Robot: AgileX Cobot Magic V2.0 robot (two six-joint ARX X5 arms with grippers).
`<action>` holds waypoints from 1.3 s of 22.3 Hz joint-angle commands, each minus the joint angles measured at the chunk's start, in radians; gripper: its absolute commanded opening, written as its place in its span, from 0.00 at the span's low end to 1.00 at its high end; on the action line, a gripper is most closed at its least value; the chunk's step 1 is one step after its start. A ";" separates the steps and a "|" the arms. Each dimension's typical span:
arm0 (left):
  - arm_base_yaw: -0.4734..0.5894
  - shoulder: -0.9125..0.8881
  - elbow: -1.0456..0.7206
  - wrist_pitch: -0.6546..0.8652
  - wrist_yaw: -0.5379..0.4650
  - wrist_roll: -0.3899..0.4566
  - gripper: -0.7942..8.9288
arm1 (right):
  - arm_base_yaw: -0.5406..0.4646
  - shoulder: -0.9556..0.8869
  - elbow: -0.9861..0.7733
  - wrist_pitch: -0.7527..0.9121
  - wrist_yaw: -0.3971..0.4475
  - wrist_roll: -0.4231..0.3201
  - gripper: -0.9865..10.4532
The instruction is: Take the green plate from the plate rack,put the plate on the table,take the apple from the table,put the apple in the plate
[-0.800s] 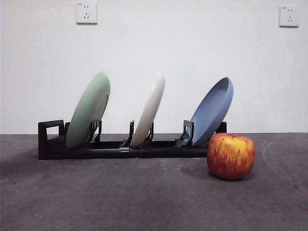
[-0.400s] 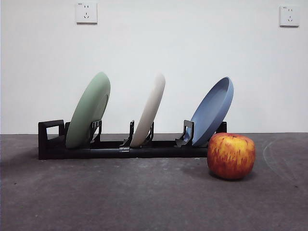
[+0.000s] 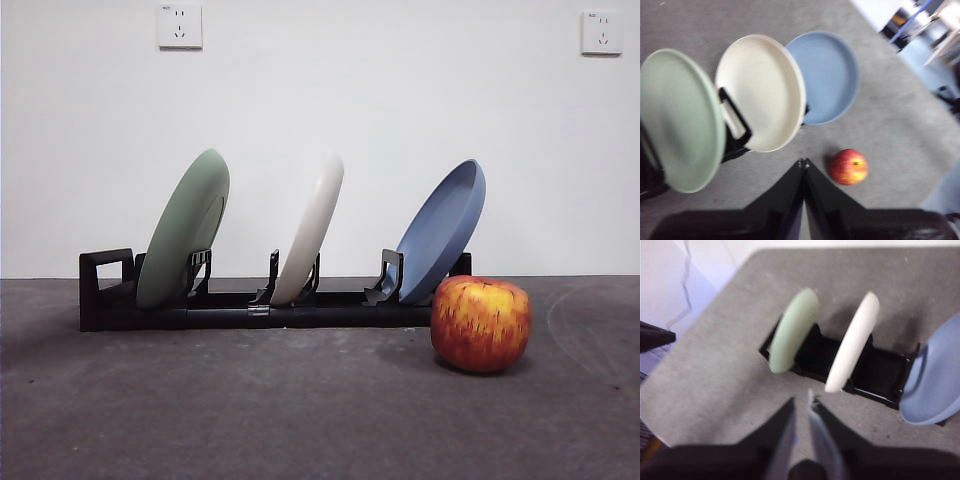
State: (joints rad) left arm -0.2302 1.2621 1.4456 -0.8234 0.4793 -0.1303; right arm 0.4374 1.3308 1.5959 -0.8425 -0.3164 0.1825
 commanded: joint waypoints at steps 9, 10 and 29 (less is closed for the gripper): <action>-0.060 0.113 0.048 0.053 -0.168 0.053 0.54 | 0.028 0.101 0.031 0.002 0.050 -0.026 0.61; -0.060 0.138 0.084 0.042 -0.187 0.053 0.54 | 0.028 0.101 0.034 0.005 0.050 -0.027 0.61; -0.059 0.754 0.647 -0.308 -0.327 0.082 0.53 | 0.028 0.101 0.056 -0.034 0.090 -0.027 0.61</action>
State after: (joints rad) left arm -0.2874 2.0090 2.0945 -1.1366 0.1505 -0.0597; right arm 0.4637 1.4292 1.6493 -0.8783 -0.2310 0.1638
